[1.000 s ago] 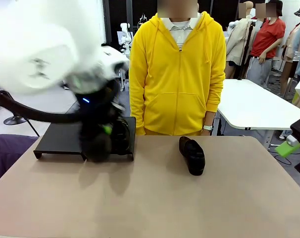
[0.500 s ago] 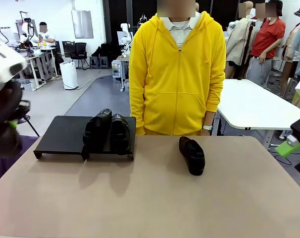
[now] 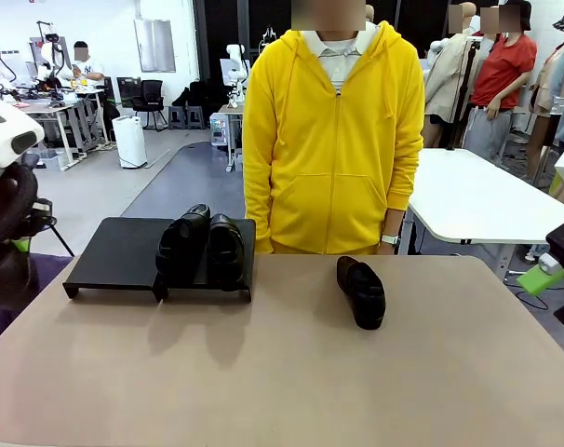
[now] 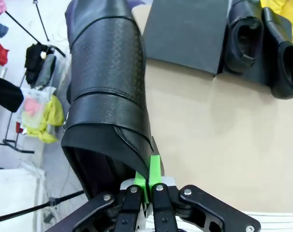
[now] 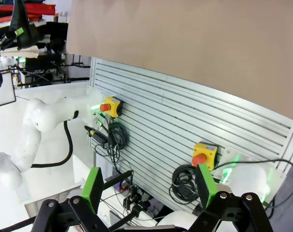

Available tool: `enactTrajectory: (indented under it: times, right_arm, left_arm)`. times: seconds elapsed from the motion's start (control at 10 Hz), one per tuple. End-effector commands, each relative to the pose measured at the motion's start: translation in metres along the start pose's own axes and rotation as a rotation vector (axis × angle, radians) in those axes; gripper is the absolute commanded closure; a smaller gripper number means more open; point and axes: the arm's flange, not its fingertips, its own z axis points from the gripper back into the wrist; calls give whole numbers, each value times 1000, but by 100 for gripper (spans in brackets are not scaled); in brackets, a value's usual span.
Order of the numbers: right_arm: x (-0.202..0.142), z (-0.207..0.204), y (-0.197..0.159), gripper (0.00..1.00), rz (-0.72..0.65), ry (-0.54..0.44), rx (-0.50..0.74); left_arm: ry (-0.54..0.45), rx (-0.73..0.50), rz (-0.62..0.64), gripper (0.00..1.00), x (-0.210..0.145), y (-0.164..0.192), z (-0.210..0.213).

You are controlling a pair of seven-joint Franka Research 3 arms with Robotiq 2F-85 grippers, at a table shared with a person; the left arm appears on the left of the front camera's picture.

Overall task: Organize the shoes by placing them on the stand.
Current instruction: Place the Shoe from the middle of the table onto the Shoes Stand.

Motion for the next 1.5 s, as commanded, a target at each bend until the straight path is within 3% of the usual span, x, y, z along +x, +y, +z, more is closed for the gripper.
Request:
enactTrajectory:
  times: [0.0, 0.2, 0.5, 0.8, 1.0, 1.4]
  right_arm:
    - [1, 3, 1, 0, 8, 2, 0]
    - [1, 3, 1, 0, 8, 2, 0]
    - [1, 3, 1, 0, 8, 2, 0]
    - [1, 3, 1, 0, 8, 2, 0]
    - [1, 3, 1, 0, 8, 2, 0]
    - [1, 3, 1, 0, 8, 2, 0]
  left_arm:
    - [-22, -1, -5, 100, 7, 3, 4]
    - [-4, 1, -5, 100, 0, -2, 2]
    - [-32, 1, -281, 100, 71, 11, -27]
    - [0, -131, -535, 100, 141, 43, -95]
    - [-45, -219, -555, 100, 166, 34, -149]
    - [8, -145, -446, 100, 178, 9, -209]
